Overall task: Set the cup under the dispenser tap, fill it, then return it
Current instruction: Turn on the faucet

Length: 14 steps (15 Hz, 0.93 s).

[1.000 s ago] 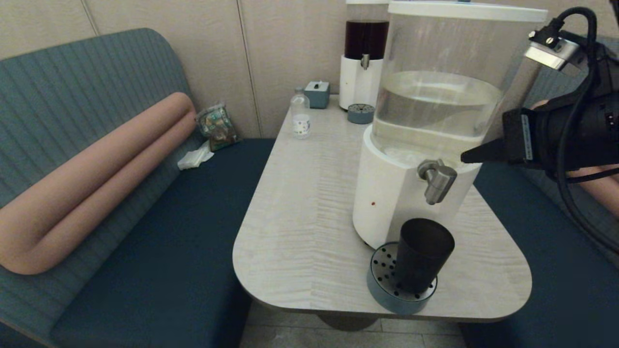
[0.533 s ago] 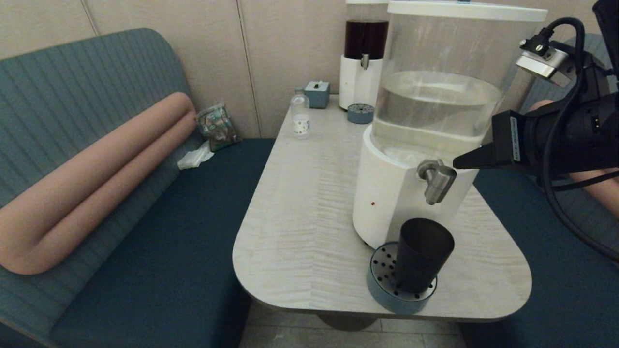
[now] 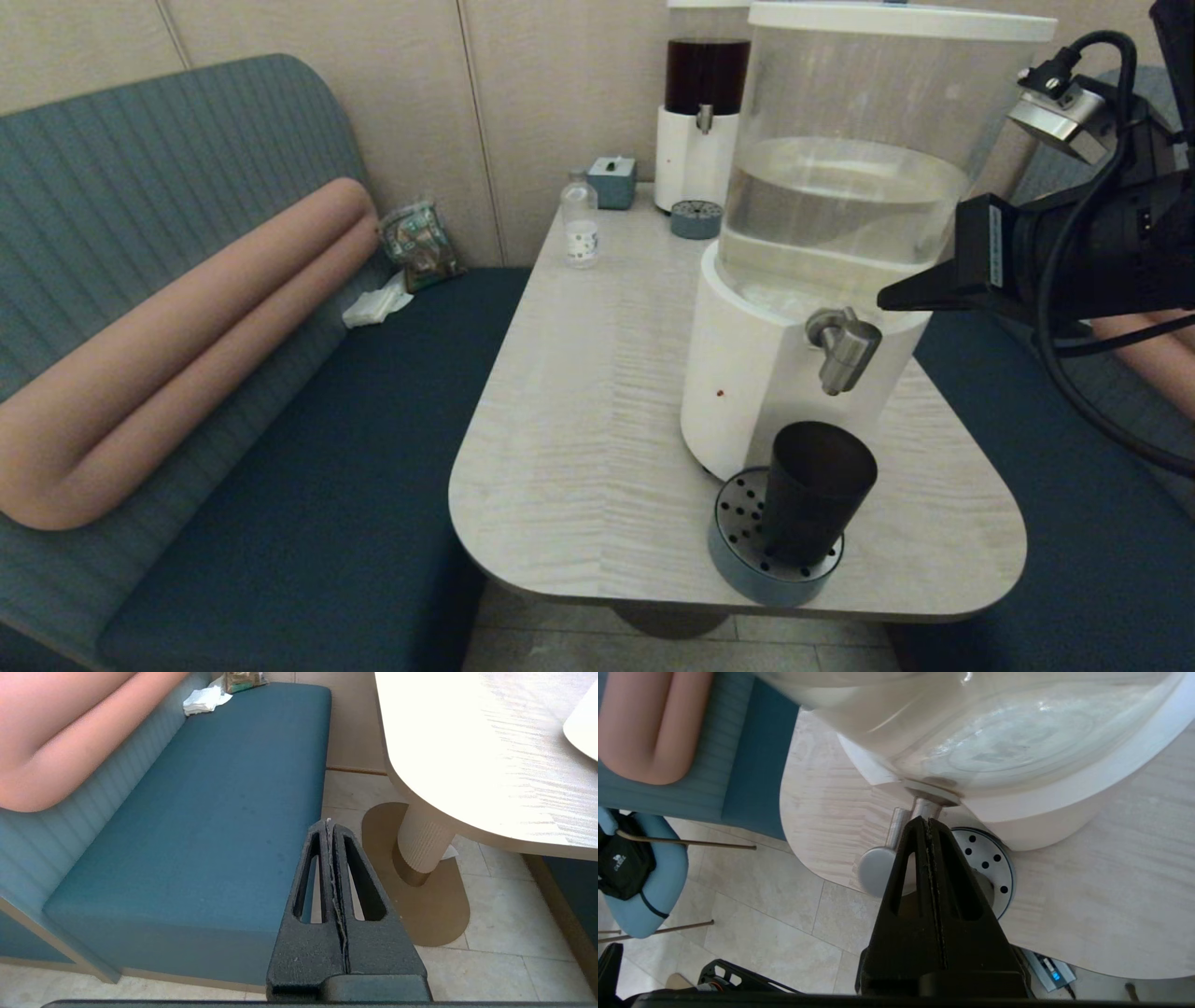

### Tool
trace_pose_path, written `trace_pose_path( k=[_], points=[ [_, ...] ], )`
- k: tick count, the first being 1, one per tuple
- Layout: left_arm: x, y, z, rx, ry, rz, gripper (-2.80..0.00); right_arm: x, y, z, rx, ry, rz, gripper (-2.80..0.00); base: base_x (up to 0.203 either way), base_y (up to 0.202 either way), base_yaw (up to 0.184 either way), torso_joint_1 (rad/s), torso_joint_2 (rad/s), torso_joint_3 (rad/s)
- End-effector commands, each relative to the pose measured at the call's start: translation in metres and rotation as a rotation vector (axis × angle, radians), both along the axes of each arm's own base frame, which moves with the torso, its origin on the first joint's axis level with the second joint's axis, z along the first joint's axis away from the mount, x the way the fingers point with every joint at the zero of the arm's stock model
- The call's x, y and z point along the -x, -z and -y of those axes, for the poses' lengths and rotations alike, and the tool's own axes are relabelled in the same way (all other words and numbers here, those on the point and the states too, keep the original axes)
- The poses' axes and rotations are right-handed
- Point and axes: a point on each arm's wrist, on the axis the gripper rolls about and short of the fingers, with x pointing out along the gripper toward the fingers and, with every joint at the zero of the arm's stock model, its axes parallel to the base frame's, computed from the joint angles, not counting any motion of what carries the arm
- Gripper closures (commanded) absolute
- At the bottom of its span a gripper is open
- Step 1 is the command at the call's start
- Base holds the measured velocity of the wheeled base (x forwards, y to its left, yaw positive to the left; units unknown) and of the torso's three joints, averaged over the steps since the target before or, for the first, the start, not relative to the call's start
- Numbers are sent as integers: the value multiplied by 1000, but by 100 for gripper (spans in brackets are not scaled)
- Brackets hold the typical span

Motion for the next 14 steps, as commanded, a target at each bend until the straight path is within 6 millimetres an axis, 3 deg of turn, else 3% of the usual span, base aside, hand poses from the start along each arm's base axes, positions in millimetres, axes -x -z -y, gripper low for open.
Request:
trace_pose_path(
  k=[1, 14],
  points=[
    [0, 0, 0, 0, -1, 0, 0, -5, 5, 1, 3, 9, -22, 0, 0, 0, 0, 0, 0, 0],
    [0, 0, 0, 0, -1, 0, 0, -21, 16, -8, -1, -13, -40, 0, 0, 0, 0, 0, 0, 0]
  ],
)
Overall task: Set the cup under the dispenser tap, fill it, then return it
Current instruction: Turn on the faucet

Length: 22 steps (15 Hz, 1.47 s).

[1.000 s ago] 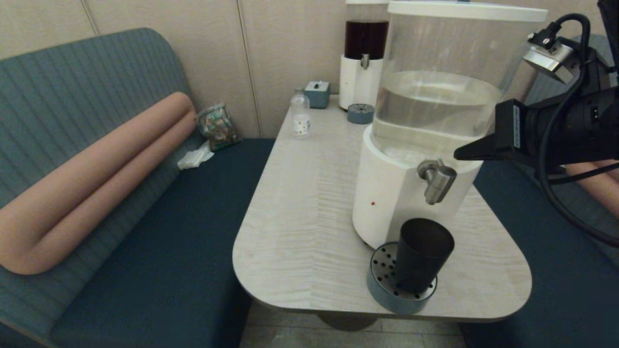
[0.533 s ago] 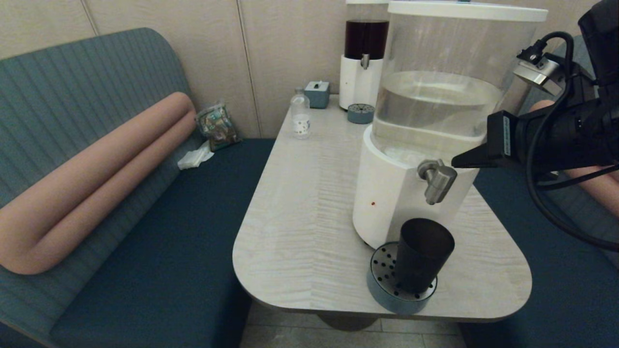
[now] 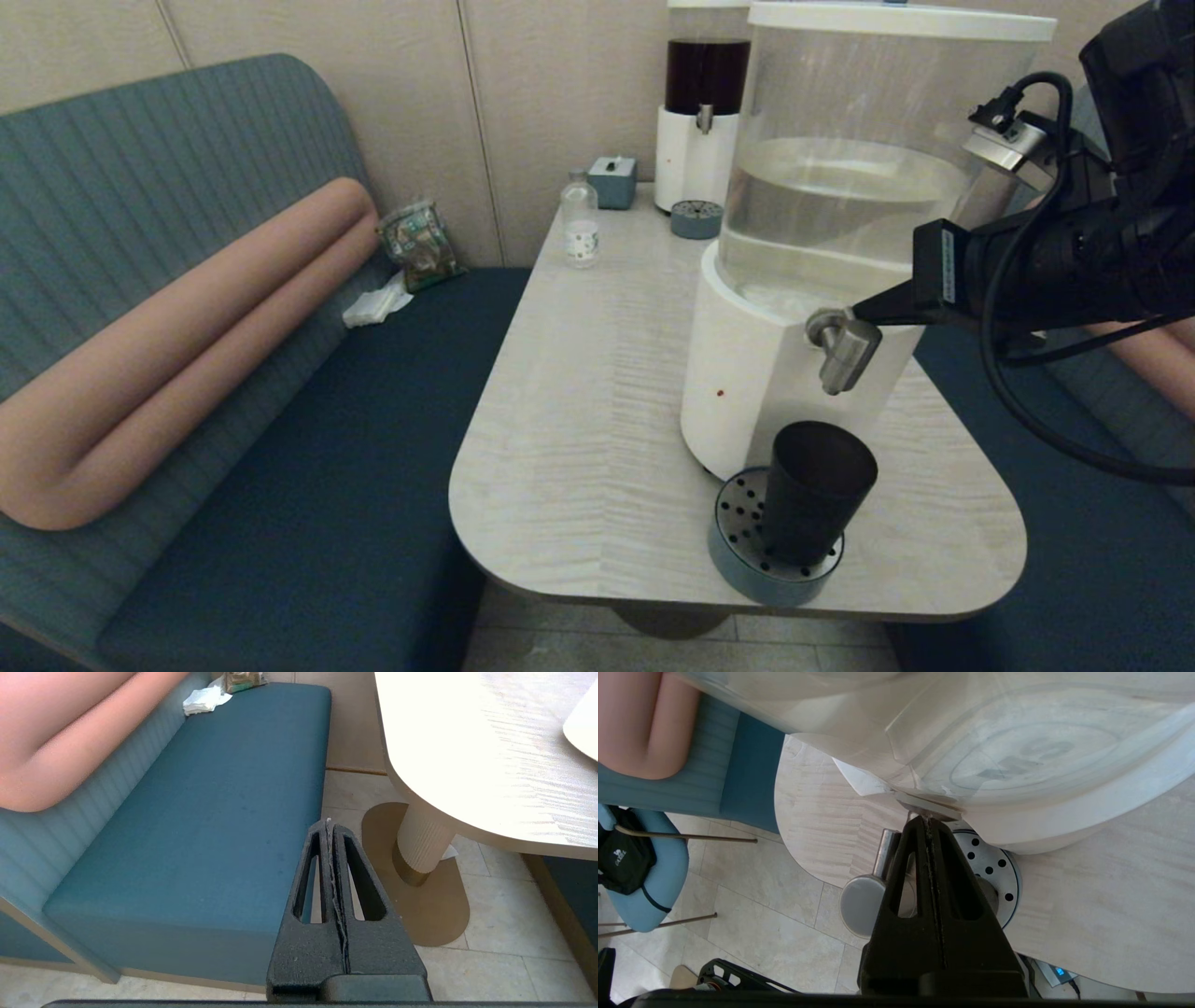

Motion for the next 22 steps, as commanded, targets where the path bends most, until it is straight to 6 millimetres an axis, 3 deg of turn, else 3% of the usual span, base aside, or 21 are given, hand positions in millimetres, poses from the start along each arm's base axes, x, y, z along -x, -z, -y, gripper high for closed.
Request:
trace_pose_path(
  k=[1, 22],
  points=[
    [0, 0, 0, 1, -1, 0, 0, -3, 2, -2, 2, -1, -9, 0, 0, 0, 0, 0, 0, 0],
    [0, 0, 0, 1, -1, 0, 0, -13, 4, -20, -9, -46, 30, 0, 0, 0, 0, 0, 0, 0]
  ],
)
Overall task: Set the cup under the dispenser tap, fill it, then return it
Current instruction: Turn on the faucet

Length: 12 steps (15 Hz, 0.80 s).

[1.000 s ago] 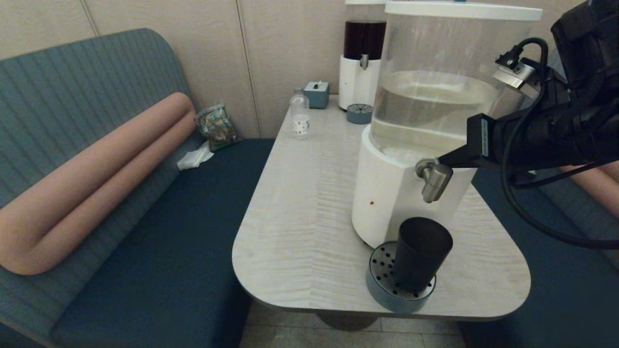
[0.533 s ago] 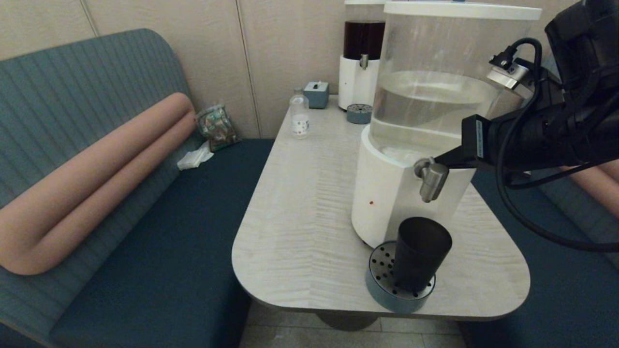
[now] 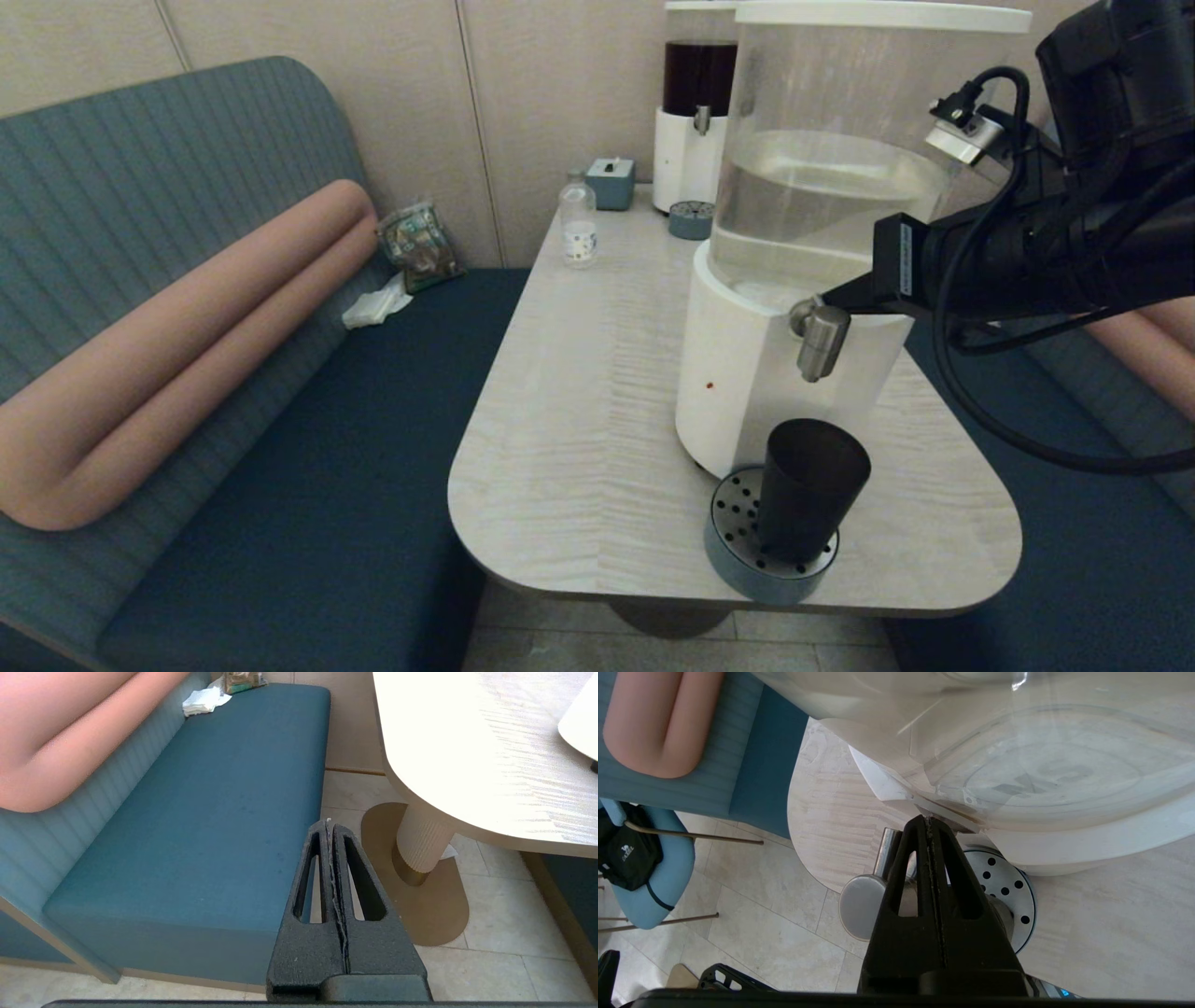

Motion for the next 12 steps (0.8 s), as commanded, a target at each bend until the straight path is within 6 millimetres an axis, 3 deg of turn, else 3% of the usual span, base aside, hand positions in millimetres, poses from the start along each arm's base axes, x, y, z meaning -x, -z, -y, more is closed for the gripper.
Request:
trace_pose_path(
  k=[1, 12],
  points=[
    [0, 0, 0, 1, -1, 0, 0, -1, 2, -1, 2, 2, -10, 0, 0, 0, 0, 0, 0, 0],
    [0, 0, 0, 1, -1, 0, 0, 9, 4, 9, 11, 25, -16, 0, 0, 0, 0, 0, 0, 0]
  ],
)
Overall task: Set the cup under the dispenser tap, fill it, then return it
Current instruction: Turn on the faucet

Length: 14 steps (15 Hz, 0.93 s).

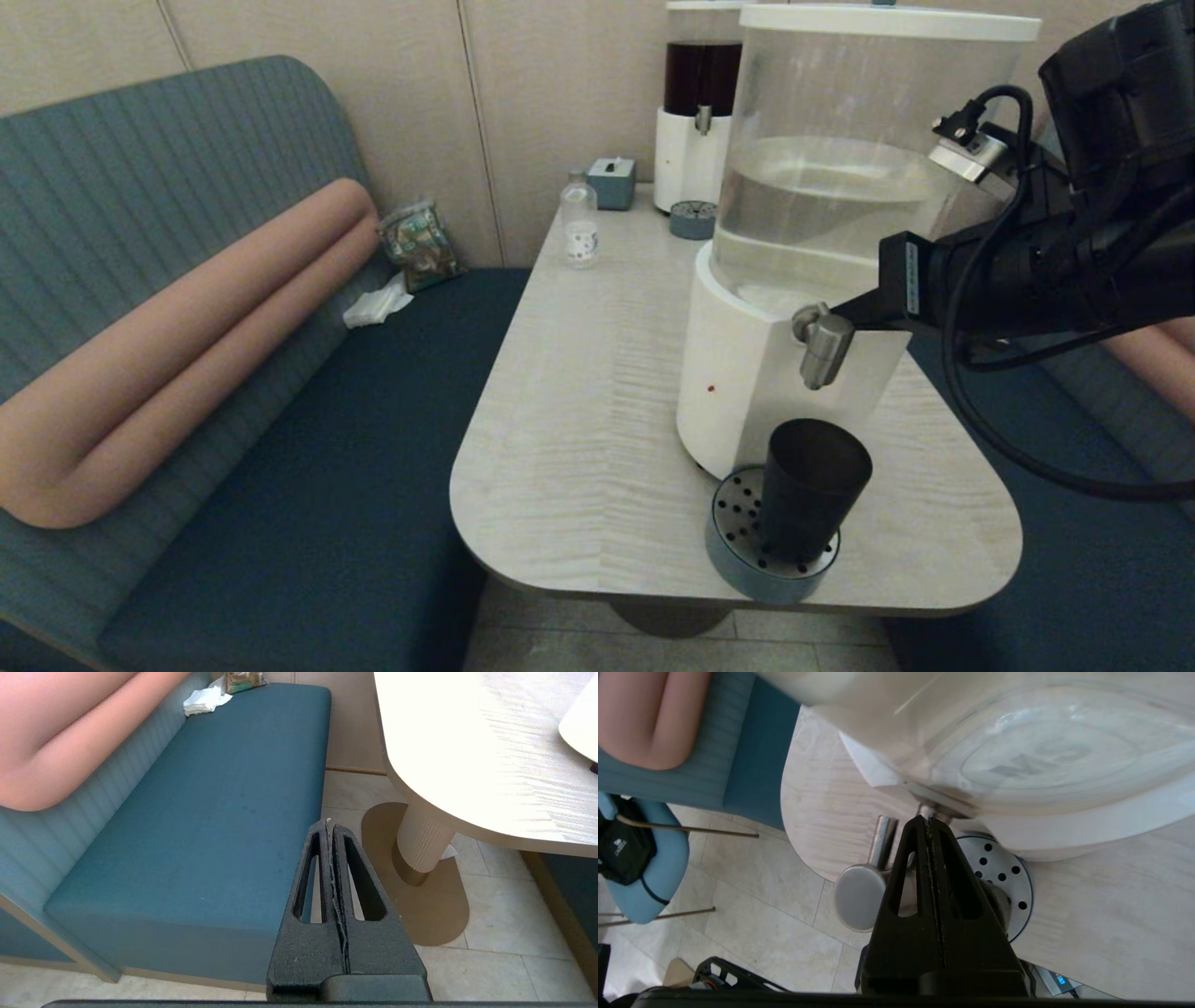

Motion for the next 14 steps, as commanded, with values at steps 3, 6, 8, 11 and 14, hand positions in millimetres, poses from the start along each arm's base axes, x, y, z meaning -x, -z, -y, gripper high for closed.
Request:
trace_pose_path(
  k=[3, 6, 8, 11, 14],
  points=[
    [0, 0, 0, 1, -1, 0, 0, 5, -4, 4, -6, 8, 11, 0, 0, 0, 0, 0, 0, 0],
    [0, 0, 0, 1, -1, 0, 0, 7, -8, 5, -11, 10, 22, 0, 0, 0, 0, 0, 0, 0],
    [0, 0, 0, 1, -1, 0, 0, 7, -11, 5, -14, 9, 33, 0, 0, 0, 0, 0, 0, 0],
    [0, 0, 0, 1, -1, 0, 0, 5, -10, 3, -13, 7, 31, 0, 0, 0, 0, 0, 0, 0],
    [0, 0, 0, 1, -1, 0, 0, 1, -6, 1, -9, 7, 18, 0, 0, 0, 0, 0, 0, 0]
  ],
)
